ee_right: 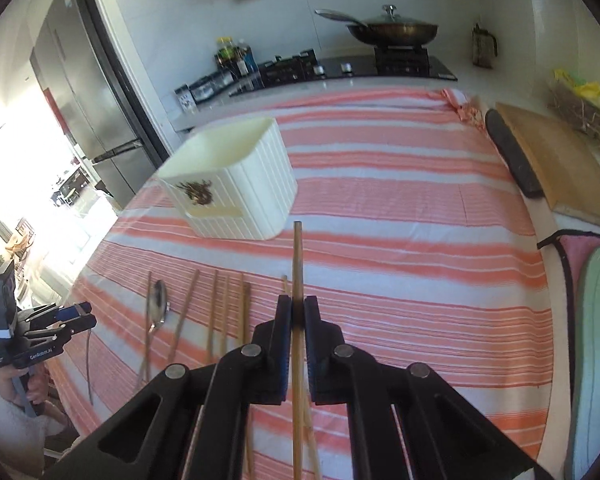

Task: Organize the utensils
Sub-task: 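Close the left tool on the steel spoon while the right tool grasps a chopstick, then carry the spoon and chopstick over the white box and release both into it, then withdraw both open tools from the white box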

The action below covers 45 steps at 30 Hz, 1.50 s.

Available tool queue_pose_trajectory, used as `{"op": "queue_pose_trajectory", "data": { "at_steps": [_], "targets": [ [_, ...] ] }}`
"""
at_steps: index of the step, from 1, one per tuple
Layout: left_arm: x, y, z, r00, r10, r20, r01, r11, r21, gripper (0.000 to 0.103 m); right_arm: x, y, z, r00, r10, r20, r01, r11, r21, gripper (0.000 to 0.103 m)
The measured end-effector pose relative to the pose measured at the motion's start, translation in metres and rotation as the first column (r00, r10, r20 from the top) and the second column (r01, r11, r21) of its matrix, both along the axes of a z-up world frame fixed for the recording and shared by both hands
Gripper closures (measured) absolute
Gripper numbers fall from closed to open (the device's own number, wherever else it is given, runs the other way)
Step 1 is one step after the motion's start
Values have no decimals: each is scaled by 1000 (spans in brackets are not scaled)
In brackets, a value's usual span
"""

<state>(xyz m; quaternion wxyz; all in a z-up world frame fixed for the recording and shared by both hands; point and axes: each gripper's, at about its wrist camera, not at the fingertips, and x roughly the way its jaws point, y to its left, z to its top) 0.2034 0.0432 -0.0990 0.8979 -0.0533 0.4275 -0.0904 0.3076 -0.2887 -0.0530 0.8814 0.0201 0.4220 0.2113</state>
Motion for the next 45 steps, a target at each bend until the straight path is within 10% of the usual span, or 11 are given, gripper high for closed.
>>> {"op": "queue_pose_trajectory", "data": {
  "at_steps": [9,25,28,32,37,42,45],
  "targets": [
    [-11,20,62,993,-5,119,17,996,-93,67,-48,12,67,977,5,213,-11,1000,25,96],
    [115,19,200,921,64,384,-10,990,-141,67,44,88,174,890,-16,456,-7,999,48,96],
    [146,12,189,903,112,415,-47,985,-165,67,61,104,173,859,-32,510,1,998,60,96],
    [192,0,152,930,141,339,-92,983,-158,67,92,122,141,894,-36,447,20,999,41,96],
    [228,-5,96,981,122,148,-99,983,-153,67,137,121,78,983,-71,169,58,995,80,96],
    [227,-6,61,990,115,76,-105,987,-118,66,158,113,37,994,-102,27,98,990,98,93],
    [212,3,56,988,134,73,-122,980,-156,37,152,109,32,995,-99,32,95,989,113,86]
  ]
}}
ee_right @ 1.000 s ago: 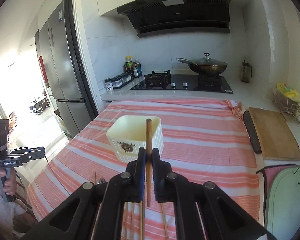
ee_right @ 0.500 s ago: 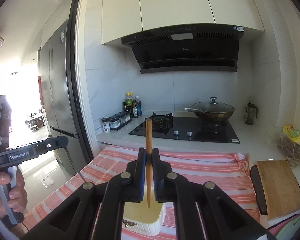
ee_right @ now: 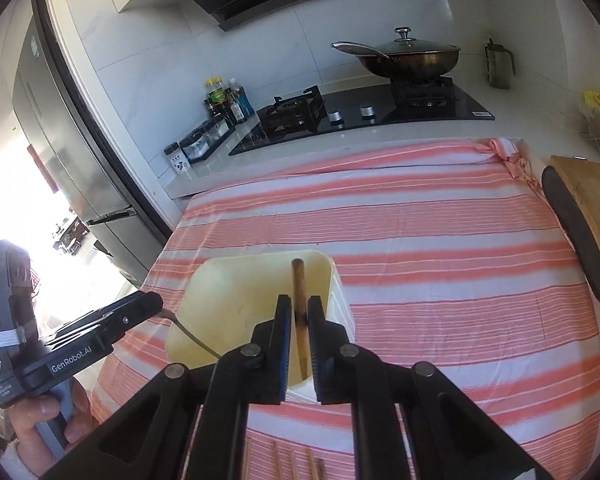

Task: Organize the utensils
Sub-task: 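Withdraw both open tools from the white box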

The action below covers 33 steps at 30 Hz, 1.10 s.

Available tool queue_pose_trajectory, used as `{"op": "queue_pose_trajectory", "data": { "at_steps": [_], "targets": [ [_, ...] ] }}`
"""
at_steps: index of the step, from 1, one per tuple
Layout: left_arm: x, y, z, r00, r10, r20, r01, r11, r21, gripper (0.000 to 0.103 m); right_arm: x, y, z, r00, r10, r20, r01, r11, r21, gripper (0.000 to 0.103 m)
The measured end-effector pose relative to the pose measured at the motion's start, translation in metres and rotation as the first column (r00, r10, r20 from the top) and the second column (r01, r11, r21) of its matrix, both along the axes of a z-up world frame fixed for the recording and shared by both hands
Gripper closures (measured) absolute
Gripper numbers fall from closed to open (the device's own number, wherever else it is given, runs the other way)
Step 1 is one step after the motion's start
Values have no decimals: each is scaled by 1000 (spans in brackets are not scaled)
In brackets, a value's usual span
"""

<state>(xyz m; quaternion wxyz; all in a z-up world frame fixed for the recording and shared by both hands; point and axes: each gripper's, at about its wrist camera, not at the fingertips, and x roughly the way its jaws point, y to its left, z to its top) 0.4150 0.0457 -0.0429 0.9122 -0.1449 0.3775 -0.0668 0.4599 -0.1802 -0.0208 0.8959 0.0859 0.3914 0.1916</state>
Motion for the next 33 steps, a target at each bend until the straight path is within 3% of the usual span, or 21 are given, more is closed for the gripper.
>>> {"op": "queue_pose_trajectory", "data": {
  "at_steps": [1,2,3,6,10,13,16,22,28,33],
  "targets": [
    [-7,4,0,1000,6,9,-6,1000,-11,30,-5,-3,1,1000,5,12,-5,1000,8,79],
    [-17,8,1,1000,6,20,-5,1000,-21,26,-12,-6,3,1000,5,29,-6,1000,19,61],
    [-28,11,1,1000,-2,26,2,999,-33,25,-20,-10,6,999,0,50,-1,1000,31,51],
    [-65,23,-2,999,-23,25,24,999,-36,18,-53,-27,10,995,-3,100,1,1000,26,50],
    [-132,31,-20,999,-36,17,35,998,44,8,-121,-51,-1,984,10,177,0,998,-57,50],
    [-178,33,-49,1000,-7,-9,8,996,88,6,-177,-70,-26,973,-3,230,40,987,-157,46],
    [-205,27,-80,998,40,-58,-33,994,103,6,-220,-88,-57,976,-45,214,91,973,-211,46],
    [-211,13,-117,995,65,-79,-54,989,139,6,-264,-111,-96,970,-148,195,196,946,-259,45],
    [-214,18,-130,993,95,-71,-88,992,91,6,-276,-107,-119,981,-131,141,165,951,-262,45],
    [-216,16,-141,989,118,-87,-106,986,132,6,-276,-103,-132,986,-124,113,150,954,-259,45]
  ]
}}
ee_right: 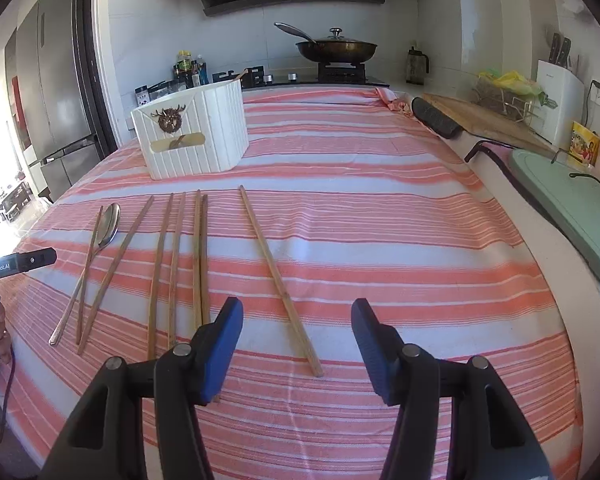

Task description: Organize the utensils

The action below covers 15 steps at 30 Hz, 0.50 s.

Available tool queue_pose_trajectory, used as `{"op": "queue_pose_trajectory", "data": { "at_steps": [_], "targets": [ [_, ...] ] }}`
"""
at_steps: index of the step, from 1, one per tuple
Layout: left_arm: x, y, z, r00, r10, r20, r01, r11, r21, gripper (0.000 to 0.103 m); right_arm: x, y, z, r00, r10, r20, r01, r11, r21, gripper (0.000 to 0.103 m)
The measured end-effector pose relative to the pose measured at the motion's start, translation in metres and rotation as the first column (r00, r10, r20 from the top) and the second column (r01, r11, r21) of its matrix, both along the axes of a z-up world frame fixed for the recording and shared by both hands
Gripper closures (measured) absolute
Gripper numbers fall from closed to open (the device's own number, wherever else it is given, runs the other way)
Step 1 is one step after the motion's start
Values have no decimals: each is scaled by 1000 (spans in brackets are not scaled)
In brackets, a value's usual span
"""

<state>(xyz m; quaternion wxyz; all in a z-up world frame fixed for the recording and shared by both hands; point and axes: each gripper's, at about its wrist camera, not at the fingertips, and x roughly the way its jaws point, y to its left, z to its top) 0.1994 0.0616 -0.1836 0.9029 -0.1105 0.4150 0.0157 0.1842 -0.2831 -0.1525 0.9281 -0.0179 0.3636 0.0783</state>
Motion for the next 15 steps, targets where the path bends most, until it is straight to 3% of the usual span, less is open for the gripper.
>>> {"op": "queue_pose_trajectory", "data": {
  "at_steps": [8,15],
  "targets": [
    [1,1,-10,999,15,-41,-15,1000,15,2,2,8,-12,999,27,-33,-27,1000,-12,45],
    [9,-20,-16,994,-15,-111,34,986,163,0,5,15,-22,995,51,-81,-53,998,-22,45]
  ]
}}
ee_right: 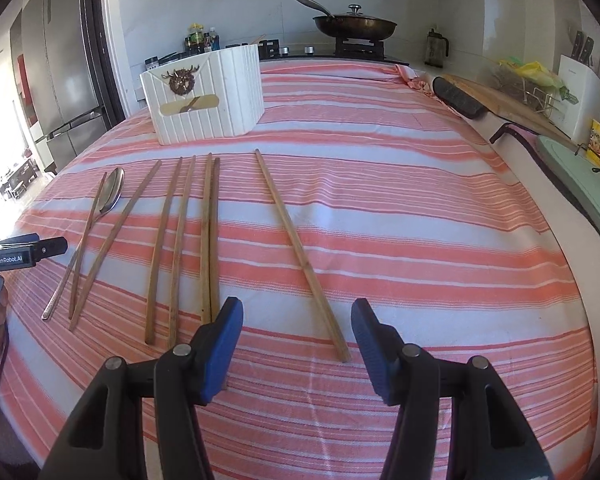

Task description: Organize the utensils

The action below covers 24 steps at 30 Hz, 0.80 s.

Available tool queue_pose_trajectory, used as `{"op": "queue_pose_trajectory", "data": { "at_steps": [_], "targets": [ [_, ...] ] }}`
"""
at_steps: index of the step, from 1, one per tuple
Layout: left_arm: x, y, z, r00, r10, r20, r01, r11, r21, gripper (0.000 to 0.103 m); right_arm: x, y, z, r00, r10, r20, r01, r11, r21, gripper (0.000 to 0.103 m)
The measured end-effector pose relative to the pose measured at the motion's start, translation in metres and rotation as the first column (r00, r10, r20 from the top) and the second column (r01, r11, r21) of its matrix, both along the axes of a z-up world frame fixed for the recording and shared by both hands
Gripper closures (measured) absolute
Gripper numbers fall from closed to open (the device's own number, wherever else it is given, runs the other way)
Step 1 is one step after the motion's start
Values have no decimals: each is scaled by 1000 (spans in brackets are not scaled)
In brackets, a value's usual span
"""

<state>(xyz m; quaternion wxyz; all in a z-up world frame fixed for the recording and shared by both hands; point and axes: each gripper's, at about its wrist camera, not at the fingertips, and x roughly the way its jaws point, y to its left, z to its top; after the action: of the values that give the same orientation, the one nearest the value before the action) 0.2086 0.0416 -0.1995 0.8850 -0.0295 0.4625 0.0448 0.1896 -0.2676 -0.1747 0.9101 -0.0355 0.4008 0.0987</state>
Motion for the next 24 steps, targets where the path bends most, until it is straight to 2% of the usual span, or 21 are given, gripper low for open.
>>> {"op": "queue_pose_trajectory", "data": {
  "at_steps": [5,13,24],
  "targets": [
    [0,2,0,1000,1,-3,-1,1000,-6,0,4,2,-5,999,-6,-32,5,1000,-20,45],
    [9,-1,1,1000,7,-25,-7,1000,-7,0,3,4,-5,1000,-12,-25,11,999,-38,45],
    [4,1,2,999,-35,-26,35,999,-12,0,3,0,-5,999,-28,-24,27,999,-16,45]
  ]
}}
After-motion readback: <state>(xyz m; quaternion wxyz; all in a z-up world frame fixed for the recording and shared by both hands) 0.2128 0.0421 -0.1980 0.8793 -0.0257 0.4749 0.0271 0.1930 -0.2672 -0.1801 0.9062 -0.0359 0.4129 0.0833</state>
